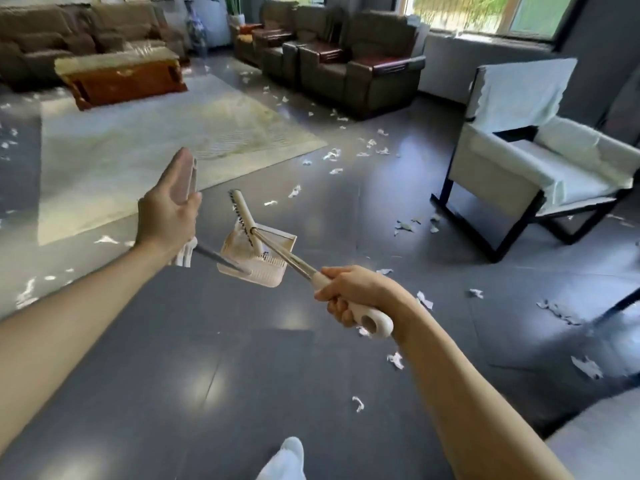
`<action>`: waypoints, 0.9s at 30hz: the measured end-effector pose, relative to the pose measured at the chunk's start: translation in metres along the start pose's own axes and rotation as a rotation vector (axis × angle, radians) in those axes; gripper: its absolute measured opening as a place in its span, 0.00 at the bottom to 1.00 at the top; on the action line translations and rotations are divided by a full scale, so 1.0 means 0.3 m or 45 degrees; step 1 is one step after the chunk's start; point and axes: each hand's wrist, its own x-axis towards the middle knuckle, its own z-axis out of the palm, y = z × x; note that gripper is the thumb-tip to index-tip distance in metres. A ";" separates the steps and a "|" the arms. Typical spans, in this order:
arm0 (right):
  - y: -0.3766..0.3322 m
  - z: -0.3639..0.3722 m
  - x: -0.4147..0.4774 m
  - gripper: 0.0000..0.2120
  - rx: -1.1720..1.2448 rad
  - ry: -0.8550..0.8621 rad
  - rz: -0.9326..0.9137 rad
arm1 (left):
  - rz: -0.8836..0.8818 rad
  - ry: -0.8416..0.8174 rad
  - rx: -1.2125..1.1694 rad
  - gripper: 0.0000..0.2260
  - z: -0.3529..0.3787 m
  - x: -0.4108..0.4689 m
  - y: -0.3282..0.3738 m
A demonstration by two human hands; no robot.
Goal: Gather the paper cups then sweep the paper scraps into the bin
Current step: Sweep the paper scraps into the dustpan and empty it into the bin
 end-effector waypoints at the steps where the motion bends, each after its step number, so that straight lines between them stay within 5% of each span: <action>1: -0.083 -0.057 0.085 0.17 0.019 0.029 -0.006 | -0.012 -0.016 -0.026 0.30 0.067 0.139 -0.016; 8: -0.527 -0.482 0.629 0.26 0.192 0.234 -0.080 | 0.073 -0.129 -0.041 0.30 0.614 0.978 -0.061; 15: -0.970 -1.029 1.190 0.18 0.215 0.350 -0.150 | 0.037 -0.095 -0.097 0.30 1.237 1.723 -0.171; 27: -1.769 -2.018 2.084 0.18 0.241 0.481 -0.182 | 0.134 -0.233 -0.217 0.30 2.315 3.033 -0.185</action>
